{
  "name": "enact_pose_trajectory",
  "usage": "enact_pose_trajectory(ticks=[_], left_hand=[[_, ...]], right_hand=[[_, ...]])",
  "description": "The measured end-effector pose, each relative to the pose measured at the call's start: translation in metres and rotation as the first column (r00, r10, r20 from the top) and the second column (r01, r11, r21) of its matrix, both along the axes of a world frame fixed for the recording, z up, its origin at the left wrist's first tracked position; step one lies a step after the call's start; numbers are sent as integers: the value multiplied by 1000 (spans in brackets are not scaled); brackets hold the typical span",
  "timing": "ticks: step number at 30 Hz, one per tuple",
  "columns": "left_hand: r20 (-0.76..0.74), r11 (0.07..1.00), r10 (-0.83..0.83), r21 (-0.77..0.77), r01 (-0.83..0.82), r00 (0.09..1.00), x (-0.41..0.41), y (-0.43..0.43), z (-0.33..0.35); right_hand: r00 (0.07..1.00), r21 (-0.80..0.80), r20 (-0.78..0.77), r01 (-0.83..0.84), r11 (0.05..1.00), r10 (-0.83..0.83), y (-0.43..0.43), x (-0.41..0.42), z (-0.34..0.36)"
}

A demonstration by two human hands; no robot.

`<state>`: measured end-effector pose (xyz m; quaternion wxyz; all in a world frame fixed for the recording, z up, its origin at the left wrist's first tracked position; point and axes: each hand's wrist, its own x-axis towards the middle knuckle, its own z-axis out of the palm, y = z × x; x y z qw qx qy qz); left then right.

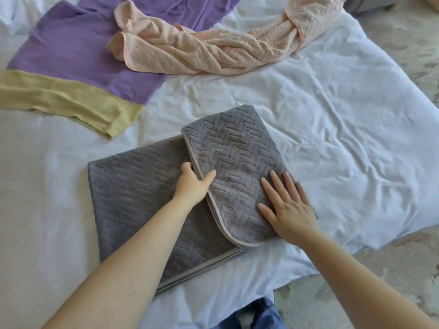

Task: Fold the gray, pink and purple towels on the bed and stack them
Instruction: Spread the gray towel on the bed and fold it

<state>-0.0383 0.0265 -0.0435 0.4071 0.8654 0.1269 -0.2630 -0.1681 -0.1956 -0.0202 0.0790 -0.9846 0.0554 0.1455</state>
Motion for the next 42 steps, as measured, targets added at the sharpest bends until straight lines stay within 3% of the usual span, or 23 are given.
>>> enact_pose_trajectory(ticks=[3,9,11,13,15,17,21,23,25,29,31,33,35,38,42], left_hand=[[75,1000,10,24,-12,997,-21,-4,-3],[265,979,191,24,-204,945,-50,9,17],[390,962,178,124,-243,904,-66,25,21],[480,891,135,323,-318,867,-84,47,21],[449,765,206,480,-430,869,-105,71,20],[335,667,375,549,-503,864,-125,95,20],[13,628,634,575,-525,773,-158,124,21],[-104,656,698,489,-575,709,-166,134,22],[-150,654,751,299,-694,643,-170,140,25],[6,591,806,-64,-804,592,-167,134,46],[129,649,761,-179,-740,636,-158,119,69],[216,755,655,-232,-614,724,-141,94,94],[290,845,531,-248,-474,796,-123,66,114],[347,926,336,-293,-239,876,-101,9,131],[348,977,-9,-196,82,938,-92,-65,127]], right_hand=[[998,-45,-49,-26,999,24,-9,-20,-17],[991,109,137,-9,994,-7,-1,1,2],[986,112,140,-101,989,85,12,14,3],[965,90,115,-247,965,237,29,22,-3],[924,53,83,-377,925,372,44,26,-12],[915,34,52,-403,915,401,53,31,-22],[931,36,5,-365,930,365,60,38,-35],[930,26,-14,-368,929,368,63,41,-37],[928,22,-33,-371,929,371,65,42,-37],[919,105,-71,-380,919,388,64,49,-28],[928,291,-44,-342,893,370,59,55,-19],[972,560,-39,-172,810,233,45,64,-7],[990,758,-137,83,647,33,32,72,8],[947,841,-287,321,435,-144,9,82,27],[816,814,-561,574,90,-141,-32,95,36]])
